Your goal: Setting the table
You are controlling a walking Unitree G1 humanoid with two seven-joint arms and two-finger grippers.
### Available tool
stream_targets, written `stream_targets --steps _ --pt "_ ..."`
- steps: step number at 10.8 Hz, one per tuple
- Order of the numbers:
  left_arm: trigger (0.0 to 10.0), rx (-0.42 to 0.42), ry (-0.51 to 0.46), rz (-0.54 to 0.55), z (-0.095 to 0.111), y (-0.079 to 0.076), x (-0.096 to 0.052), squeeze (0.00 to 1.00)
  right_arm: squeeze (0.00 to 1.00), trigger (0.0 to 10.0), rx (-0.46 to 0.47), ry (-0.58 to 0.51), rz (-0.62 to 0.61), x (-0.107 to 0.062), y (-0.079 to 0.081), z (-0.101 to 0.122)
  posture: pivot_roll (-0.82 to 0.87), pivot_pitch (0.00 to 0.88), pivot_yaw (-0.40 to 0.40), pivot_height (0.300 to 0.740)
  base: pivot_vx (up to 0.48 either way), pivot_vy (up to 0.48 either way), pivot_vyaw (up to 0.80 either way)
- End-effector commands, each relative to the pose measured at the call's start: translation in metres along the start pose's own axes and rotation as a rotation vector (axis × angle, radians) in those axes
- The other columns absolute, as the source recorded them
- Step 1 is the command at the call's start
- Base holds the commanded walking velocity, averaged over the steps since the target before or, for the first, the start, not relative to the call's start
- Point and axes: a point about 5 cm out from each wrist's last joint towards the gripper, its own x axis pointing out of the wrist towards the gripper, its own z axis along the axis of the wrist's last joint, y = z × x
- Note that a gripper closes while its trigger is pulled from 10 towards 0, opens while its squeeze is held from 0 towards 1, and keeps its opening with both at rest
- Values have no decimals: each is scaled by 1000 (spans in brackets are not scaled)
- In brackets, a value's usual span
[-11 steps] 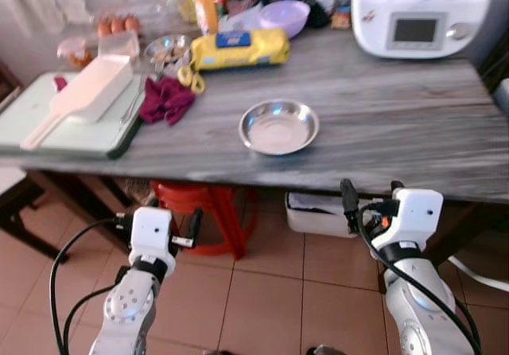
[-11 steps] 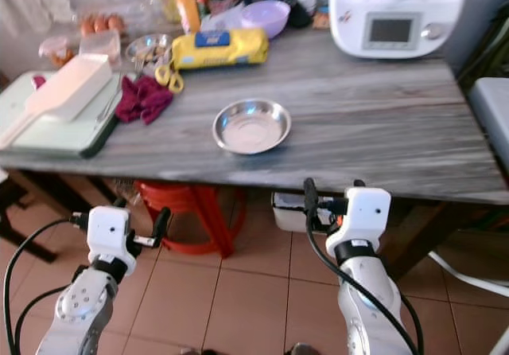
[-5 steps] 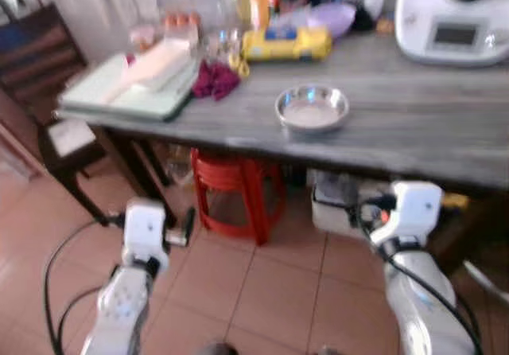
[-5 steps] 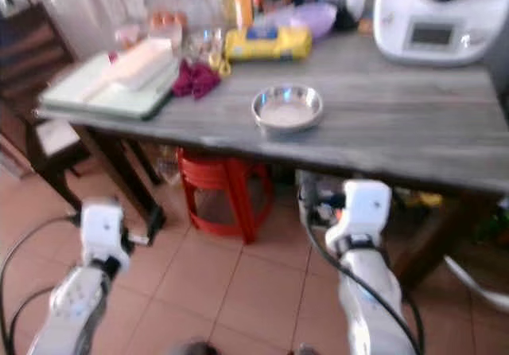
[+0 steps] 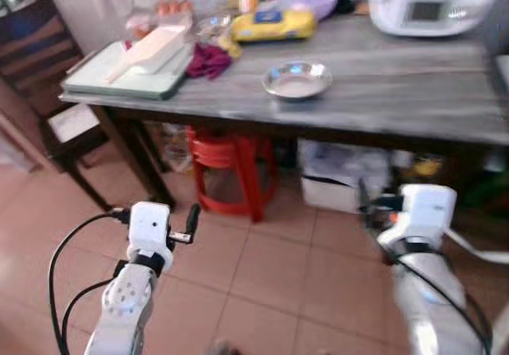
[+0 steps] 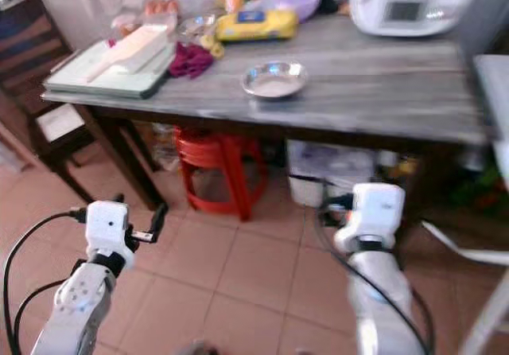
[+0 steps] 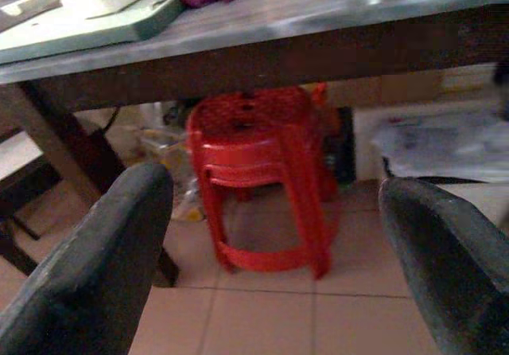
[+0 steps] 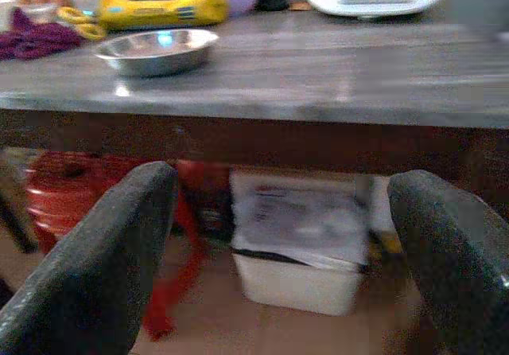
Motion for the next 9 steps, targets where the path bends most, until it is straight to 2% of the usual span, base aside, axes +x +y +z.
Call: stream_targets --steps 1,3,6,9 --pt "10000 14 14 12 -2 6 -2 0 0 10000 26 12 25 -1 8 -1 -61 107 102 740 -304 0 0" --pt "10000 25 -8 -4 0 4 -2 0 0 10000 32 9 21 -1 9 -1 -61 107 101 740 -150 0 0" --pt "10000 -19 -17 -73 1 0 -1 0 0 10000 56 17 22 0 9 -2 -63 103 99 740 0 0 0" --pt "10000 -34 -41 -104 7 -7 0 0 0 10000 56 18 24 1 9 -1 -65 102 100 740 0 0 -783"
